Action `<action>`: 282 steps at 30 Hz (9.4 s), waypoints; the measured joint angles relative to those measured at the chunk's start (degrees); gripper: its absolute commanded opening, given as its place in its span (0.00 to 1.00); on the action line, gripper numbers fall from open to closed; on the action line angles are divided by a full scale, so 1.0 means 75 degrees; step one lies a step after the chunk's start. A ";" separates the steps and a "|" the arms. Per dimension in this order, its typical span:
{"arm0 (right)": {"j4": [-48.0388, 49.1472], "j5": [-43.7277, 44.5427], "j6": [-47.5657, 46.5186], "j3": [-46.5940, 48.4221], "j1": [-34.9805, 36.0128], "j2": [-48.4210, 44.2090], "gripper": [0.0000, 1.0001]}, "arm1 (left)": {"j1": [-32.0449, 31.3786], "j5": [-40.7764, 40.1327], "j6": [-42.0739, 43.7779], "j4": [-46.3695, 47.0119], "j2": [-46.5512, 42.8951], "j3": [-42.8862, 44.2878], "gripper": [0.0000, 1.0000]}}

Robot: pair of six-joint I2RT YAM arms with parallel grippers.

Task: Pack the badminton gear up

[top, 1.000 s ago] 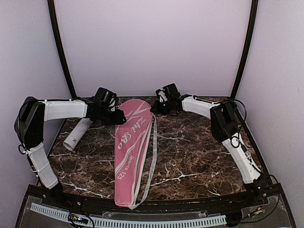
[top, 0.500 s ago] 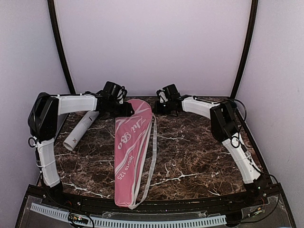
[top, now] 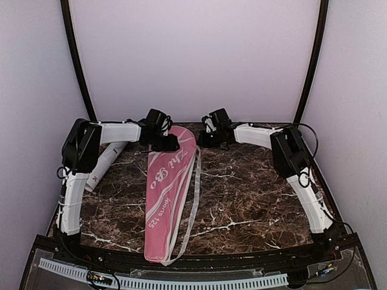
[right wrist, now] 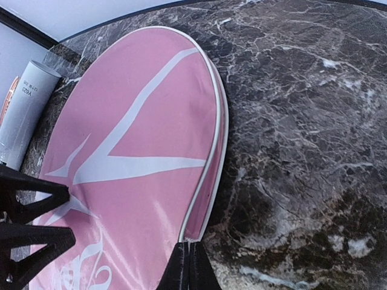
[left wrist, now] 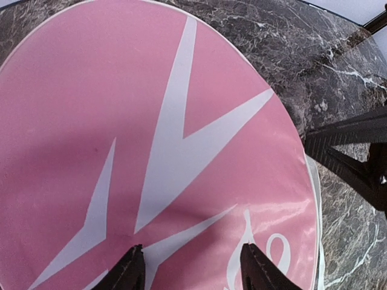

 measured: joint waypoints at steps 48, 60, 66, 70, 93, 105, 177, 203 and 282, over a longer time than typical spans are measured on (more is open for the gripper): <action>0.1818 -0.0586 0.0959 -0.5406 0.0749 -0.3060 0.00 | 0.0058 -0.0326 -0.0268 -0.1020 0.0941 0.1667 0.49; 0.1865 -0.0530 0.1128 -0.5438 0.0764 -0.3028 0.00 | -0.0256 -0.0417 0.0230 -0.0635 0.0659 0.1244 0.52; 0.1883 -0.0530 0.1218 -0.5453 0.0758 -0.3028 0.00 | -0.0912 -0.0455 0.0522 -0.0731 0.0659 0.1276 0.52; 0.1944 -0.0536 0.1320 -0.5508 0.0755 -0.3028 0.00 | -0.1230 -0.0440 0.0708 -0.0743 0.0662 0.1279 0.52; 0.3174 -0.1084 0.2430 -0.6318 0.0650 -0.3034 0.00 | -0.1445 -0.1230 0.1064 -0.1445 0.1478 0.2585 0.22; 0.3392 -0.1448 0.2465 -0.7026 0.0764 -0.3363 0.00 | -0.1314 -0.1192 0.0965 -0.1448 0.1527 0.2669 0.22; 0.2194 0.2078 -0.0370 -0.6187 0.1635 -0.3509 0.20 | -0.1241 -0.0944 0.0691 -0.1393 0.1530 0.2667 0.21; 0.2809 0.2681 -0.1014 -0.5619 0.1865 -0.2783 0.24 | -0.1227 -0.0903 0.0621 -0.1338 0.1542 0.2667 0.21; 0.3168 0.0962 -0.0487 -0.7434 0.1926 -0.3998 0.00 | -0.2092 -0.0906 -0.0189 -0.1061 -0.0898 -0.1020 0.38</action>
